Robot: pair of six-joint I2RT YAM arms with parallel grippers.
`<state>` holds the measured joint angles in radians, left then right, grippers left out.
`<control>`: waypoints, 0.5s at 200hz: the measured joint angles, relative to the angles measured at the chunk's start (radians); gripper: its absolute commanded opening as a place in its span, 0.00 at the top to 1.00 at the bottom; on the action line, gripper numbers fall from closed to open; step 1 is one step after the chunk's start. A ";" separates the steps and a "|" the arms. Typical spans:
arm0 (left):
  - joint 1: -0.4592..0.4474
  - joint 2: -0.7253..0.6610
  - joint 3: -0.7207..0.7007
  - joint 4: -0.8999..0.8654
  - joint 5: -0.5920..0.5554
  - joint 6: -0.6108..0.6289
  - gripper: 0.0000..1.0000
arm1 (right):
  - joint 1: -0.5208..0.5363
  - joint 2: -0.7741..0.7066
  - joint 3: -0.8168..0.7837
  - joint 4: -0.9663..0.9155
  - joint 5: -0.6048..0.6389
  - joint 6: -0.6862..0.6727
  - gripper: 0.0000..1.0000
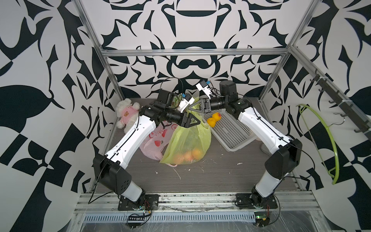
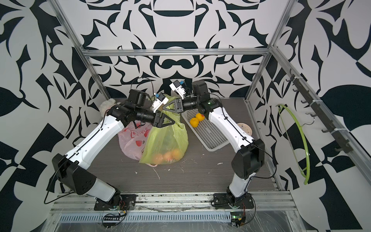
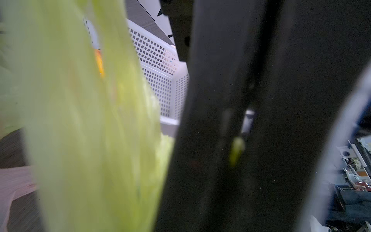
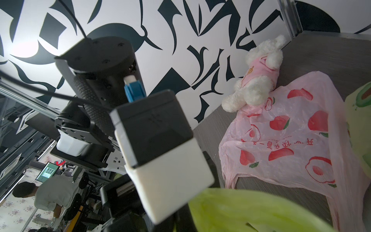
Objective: Place the peach into a plastic bag & tie a knot
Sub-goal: Cross the plastic bag at the center of the board.
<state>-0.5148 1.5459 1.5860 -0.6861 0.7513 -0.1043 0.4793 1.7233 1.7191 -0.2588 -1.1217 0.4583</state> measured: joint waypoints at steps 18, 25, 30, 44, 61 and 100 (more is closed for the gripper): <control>0.000 0.000 0.000 0.025 -0.003 -0.011 0.39 | 0.001 0.000 -0.004 0.021 0.001 0.022 1.00; 0.000 0.000 -0.001 0.037 -0.004 -0.017 0.40 | 0.001 0.000 -0.008 0.031 0.001 0.032 1.00; 0.000 0.000 -0.002 0.044 -0.005 -0.023 0.41 | 0.001 0.000 -0.012 0.040 0.002 0.039 1.00; 0.000 0.000 -0.008 0.064 -0.009 -0.032 0.44 | 0.001 0.000 -0.022 0.057 0.005 0.055 1.00; 0.000 -0.002 -0.026 0.095 -0.015 -0.047 0.49 | 0.002 0.000 -0.029 0.067 0.008 0.068 1.00; 0.000 -0.010 -0.075 0.153 -0.032 -0.082 0.72 | 0.003 0.000 -0.047 0.081 0.014 0.080 1.00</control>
<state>-0.5148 1.5364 1.5112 -0.5327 0.7189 -0.1860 0.4824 1.7229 1.6722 -0.1776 -1.1072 0.5385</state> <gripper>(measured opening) 0.343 0.047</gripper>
